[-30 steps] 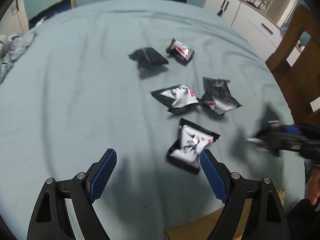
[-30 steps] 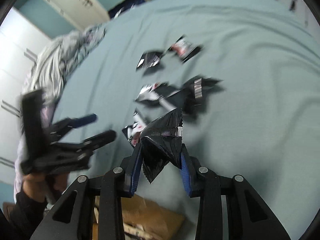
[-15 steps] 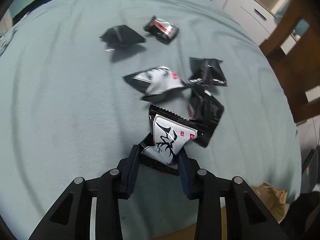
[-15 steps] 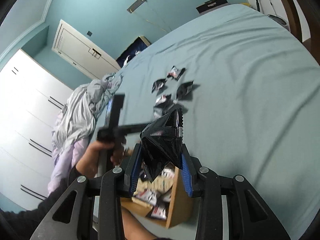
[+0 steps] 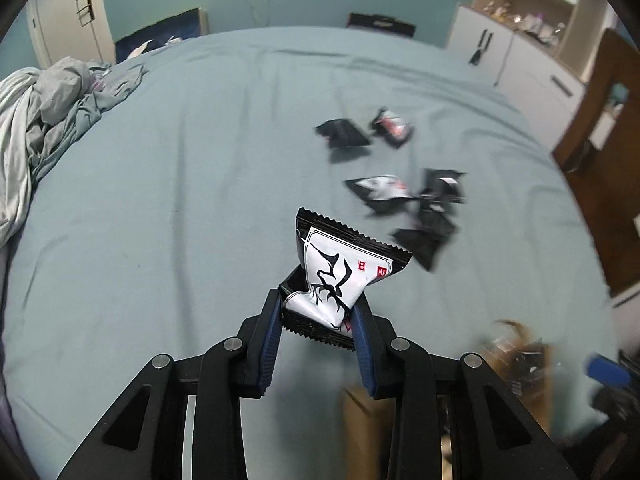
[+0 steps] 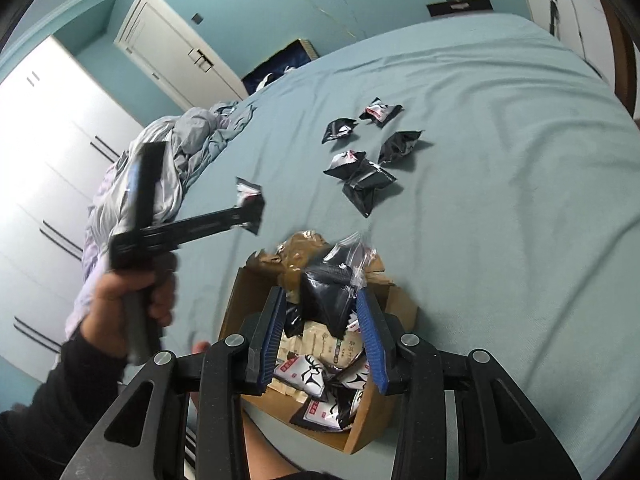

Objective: Organize snacks
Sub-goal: 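Carry both packets into the box and open both grippers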

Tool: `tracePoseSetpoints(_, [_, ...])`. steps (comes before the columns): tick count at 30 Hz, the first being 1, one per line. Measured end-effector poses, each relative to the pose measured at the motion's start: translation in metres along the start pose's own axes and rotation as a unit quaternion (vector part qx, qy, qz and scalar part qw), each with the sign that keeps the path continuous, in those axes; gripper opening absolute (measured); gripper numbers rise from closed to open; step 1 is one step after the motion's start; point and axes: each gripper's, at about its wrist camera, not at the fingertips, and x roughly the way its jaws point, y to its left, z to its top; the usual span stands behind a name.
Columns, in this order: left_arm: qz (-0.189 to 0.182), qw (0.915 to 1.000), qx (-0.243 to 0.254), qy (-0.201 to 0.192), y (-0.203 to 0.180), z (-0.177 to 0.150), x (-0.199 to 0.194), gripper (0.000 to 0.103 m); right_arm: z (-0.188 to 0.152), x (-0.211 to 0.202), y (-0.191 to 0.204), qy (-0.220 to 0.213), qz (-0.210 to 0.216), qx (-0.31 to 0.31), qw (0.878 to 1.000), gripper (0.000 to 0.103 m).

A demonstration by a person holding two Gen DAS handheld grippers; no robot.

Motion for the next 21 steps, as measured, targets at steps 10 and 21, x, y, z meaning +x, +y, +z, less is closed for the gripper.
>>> tracePoseSetpoints(10, [-0.020, 0.9944, 0.103, 0.008, -0.055, -0.065, -0.039, 0.033, -0.006, -0.007, 0.005, -0.001, -0.002, -0.006, 1.000, 0.036])
tracePoseSetpoints(21, [0.026, 0.9904, 0.136, -0.003, -0.066, -0.077, -0.034, 0.078, -0.009, -0.003, 0.014, 0.005, 0.001, -0.029, 1.000, 0.036])
